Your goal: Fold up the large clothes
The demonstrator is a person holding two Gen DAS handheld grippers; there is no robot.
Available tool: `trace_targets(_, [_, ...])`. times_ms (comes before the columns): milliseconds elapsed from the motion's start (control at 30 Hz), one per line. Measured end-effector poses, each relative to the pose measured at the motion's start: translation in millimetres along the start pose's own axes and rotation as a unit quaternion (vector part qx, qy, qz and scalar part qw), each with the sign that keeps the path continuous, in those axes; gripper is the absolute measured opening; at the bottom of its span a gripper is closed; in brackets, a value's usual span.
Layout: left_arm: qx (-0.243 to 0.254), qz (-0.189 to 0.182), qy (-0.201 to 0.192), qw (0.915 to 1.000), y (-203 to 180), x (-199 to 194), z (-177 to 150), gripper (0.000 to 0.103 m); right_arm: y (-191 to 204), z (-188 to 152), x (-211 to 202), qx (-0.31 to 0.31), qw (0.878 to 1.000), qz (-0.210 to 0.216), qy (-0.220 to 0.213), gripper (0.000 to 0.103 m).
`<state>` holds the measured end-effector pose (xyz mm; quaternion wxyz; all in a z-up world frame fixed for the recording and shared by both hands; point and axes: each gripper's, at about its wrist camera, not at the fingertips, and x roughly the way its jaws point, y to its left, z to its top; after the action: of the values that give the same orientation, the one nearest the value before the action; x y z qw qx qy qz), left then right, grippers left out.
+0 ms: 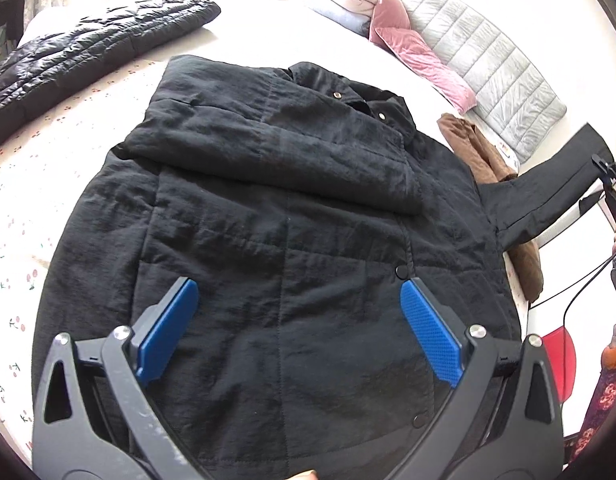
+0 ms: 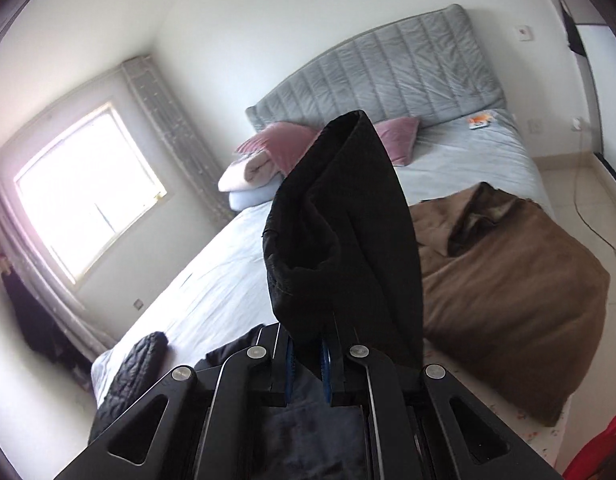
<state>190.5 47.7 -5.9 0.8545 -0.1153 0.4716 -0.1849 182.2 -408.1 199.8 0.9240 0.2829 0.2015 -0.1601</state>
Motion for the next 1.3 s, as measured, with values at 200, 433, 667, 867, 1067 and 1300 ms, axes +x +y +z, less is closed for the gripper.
trace_targets(200, [-0.002, -0.001, 0.002, 1.0000, 7.1, -1.2, 1.8, 0.101, 111.3, -61.7, 47.6, -0.078, 0.992, 0.065, 0.074, 0.010])
trace_targets(433, [0.014, 0.000, 0.014, 0.9998, 3.5, 4.5, 0.2, 0.101, 154.8, -172.9, 136.6, -0.070, 0.956, 0.144, 0.246, 0.039])
trace_targets(667, [0.022, 0.002, 0.005, 0.9997, 2.2, 0.3, -0.2, 0.101, 115.3, -186.4, 125.2, -0.043, 0.950, 0.172, 0.257, 0.051])
trace_targets(867, [0.059, -0.016, -0.011, 0.9981, -17.8, -18.1, 5.3, 0.097, 38.4, -168.2, 72.2, -0.043, 0.972, 0.096, 0.209, 0.057])
trace_targets(1067, [0.071, -0.037, 0.018, 0.9967, -53.3, 17.3, 44.1, 0.087, -18.3, -191.0, 43.4, -0.066, 0.977, 0.042, 0.200, 0.060])
trace_targets(1300, [0.045, -0.018, 0.058, 0.9972, -71.3, 108.0, 86.2, 0.073, -81.0, -198.3, 44.1, 0.023, 0.978, 0.065, 0.196, 0.060])
